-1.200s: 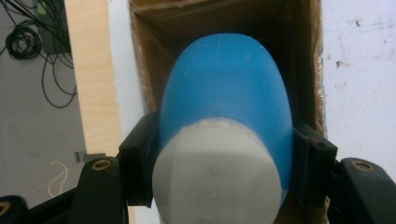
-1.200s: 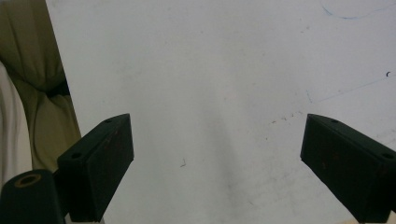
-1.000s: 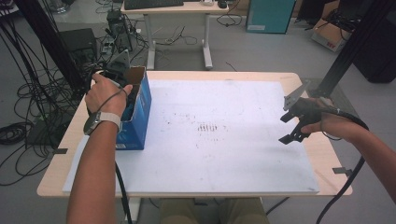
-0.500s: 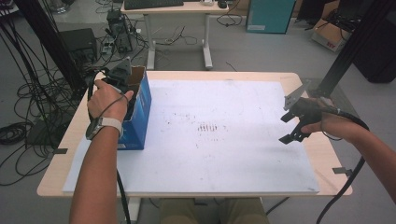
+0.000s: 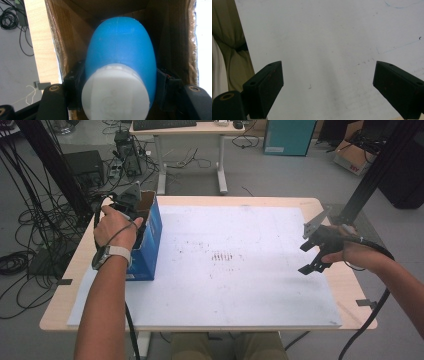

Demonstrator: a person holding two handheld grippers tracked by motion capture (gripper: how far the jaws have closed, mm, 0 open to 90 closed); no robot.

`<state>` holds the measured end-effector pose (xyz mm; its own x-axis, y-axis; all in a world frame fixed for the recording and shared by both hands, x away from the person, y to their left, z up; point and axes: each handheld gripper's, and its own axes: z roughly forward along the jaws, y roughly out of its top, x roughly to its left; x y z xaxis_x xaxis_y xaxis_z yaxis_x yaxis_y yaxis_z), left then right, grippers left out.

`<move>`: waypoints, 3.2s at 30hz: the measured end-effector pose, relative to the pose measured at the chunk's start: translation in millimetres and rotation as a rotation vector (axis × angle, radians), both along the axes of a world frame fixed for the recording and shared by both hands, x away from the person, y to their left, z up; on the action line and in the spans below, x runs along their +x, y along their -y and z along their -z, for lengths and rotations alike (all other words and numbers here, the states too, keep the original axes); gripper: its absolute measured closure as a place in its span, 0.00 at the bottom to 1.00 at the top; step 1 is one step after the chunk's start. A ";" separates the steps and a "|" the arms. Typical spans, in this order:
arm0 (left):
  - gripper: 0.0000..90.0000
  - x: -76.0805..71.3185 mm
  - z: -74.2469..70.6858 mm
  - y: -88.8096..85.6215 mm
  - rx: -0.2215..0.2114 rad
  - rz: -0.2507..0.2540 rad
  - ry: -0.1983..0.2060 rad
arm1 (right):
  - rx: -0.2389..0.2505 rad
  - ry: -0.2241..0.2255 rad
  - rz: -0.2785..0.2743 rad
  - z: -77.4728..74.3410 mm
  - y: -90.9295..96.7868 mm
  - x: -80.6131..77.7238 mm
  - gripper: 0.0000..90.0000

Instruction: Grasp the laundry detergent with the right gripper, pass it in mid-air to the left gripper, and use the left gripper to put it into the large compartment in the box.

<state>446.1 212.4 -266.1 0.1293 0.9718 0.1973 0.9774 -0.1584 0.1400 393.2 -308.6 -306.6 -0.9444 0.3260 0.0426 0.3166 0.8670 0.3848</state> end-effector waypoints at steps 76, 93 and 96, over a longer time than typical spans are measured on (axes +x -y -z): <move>0.42 -1.3 -0.3 -5.4 -0.020 -0.006 -0.004 | -0.019 0.007 -0.033 6.6 -4.6 2.2 0.11; 0.42 -1.0 -0.5 -5.0 -0.021 -0.003 -0.008 | -0.018 0.003 -0.026 6.3 -5.4 1.2 0.11; 0.42 -0.9 -0.1 -4.2 -0.018 0.003 -0.002 | -0.015 0.005 -0.025 6.9 -5.6 1.2 0.11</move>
<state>445.3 216.6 -266.0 0.1329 0.9747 0.1797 0.9772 -0.1592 0.1406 394.4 -303.0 -313.5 -0.9526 0.3024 0.0336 0.2926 0.8804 0.3733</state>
